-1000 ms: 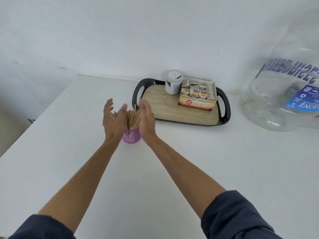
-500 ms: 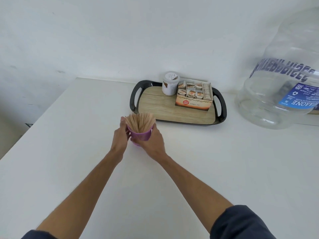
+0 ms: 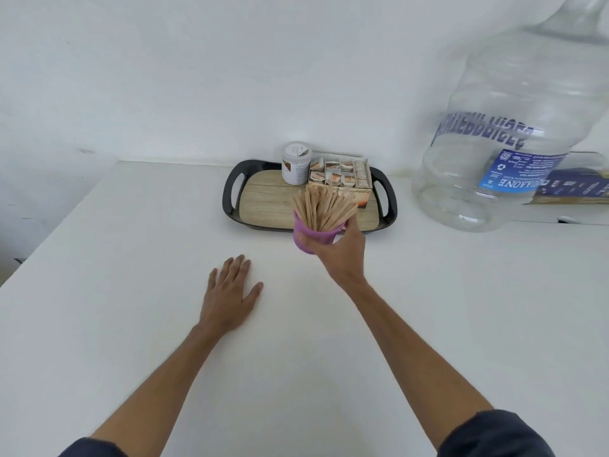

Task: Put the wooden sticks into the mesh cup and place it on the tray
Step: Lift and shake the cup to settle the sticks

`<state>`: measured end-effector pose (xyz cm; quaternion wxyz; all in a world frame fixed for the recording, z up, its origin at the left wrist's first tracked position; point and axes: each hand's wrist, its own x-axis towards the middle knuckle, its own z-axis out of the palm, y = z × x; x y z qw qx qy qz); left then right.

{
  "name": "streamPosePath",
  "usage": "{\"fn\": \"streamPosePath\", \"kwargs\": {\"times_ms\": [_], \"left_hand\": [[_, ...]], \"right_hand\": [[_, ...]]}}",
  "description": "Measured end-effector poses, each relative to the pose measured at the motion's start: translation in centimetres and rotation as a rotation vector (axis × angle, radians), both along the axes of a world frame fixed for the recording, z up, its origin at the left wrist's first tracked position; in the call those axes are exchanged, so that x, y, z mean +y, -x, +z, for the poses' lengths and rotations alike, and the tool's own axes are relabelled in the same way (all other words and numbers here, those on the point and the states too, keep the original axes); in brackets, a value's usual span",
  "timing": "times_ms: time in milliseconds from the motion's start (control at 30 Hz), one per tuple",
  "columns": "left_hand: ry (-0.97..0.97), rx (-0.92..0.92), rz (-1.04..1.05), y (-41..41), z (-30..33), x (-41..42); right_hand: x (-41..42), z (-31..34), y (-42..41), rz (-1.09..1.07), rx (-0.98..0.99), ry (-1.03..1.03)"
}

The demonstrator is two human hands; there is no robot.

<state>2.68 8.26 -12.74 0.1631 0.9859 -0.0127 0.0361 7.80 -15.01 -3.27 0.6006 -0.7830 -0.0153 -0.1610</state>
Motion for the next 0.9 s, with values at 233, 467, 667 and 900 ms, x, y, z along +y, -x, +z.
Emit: {"fn": "streamPosePath", "kwargs": {"times_ms": [233,467,667,900], "left_hand": [[-0.011,-0.003,0.007,0.0,-0.1,-0.1],[-0.002,0.007,0.015,0.2,0.1,-0.4],[-0.004,0.013,0.027,0.2,0.0,-0.3],[-0.01,0.004,0.032,0.3,-0.1,-0.4]], "right_hand": [[-2.4,-0.4,0.8,-0.062,0.06,-0.106],[-3.8,-0.7,1.8,-0.082,0.087,-0.059],[-4.2,-1.1,2.2,-0.067,0.144,-0.02],[-4.6,-0.1,2.3,-0.1,0.068,-0.094]]}}
